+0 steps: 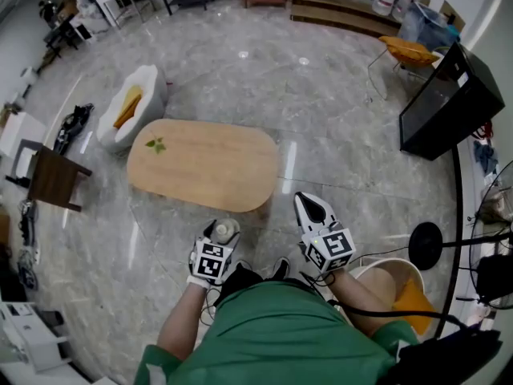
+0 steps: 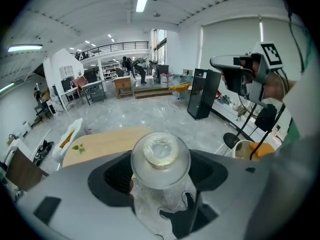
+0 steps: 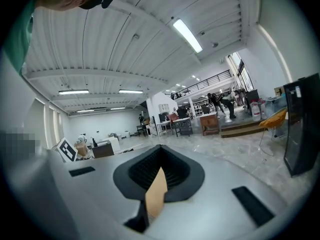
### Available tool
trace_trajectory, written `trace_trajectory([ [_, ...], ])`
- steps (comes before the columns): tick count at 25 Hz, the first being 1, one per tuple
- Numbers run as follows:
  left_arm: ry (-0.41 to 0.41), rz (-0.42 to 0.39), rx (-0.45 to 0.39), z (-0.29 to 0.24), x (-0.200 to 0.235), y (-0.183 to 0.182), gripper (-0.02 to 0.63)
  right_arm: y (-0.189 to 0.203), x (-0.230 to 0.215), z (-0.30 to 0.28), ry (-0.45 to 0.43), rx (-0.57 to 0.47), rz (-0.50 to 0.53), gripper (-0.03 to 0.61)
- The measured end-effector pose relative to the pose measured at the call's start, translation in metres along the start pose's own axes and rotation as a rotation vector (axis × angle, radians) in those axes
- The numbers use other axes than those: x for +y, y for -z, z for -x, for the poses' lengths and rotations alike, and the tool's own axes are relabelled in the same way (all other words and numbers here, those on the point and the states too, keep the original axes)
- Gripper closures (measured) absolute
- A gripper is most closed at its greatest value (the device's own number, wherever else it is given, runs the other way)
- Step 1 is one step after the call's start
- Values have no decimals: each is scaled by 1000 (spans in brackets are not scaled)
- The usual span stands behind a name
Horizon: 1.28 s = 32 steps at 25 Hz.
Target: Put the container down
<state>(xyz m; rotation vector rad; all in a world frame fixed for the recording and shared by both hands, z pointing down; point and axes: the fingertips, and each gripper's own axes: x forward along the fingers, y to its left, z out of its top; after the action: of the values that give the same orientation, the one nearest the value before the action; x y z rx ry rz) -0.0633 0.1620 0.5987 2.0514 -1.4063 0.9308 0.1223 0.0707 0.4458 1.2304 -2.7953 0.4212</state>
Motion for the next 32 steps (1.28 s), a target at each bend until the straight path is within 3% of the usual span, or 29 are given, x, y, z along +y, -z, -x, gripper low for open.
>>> trace_trajectory([
  [10,72,-26,39,-66,32,-25,276,10,-45,-41,94,41,-17,565],
  [23,185,-203,76,-186,142,-74,276,2,-82,-170,255,126,-6,565],
  [32,262,-294,95,-266,175,-86,276,20,-107,-223,318,174,-20,565],
])
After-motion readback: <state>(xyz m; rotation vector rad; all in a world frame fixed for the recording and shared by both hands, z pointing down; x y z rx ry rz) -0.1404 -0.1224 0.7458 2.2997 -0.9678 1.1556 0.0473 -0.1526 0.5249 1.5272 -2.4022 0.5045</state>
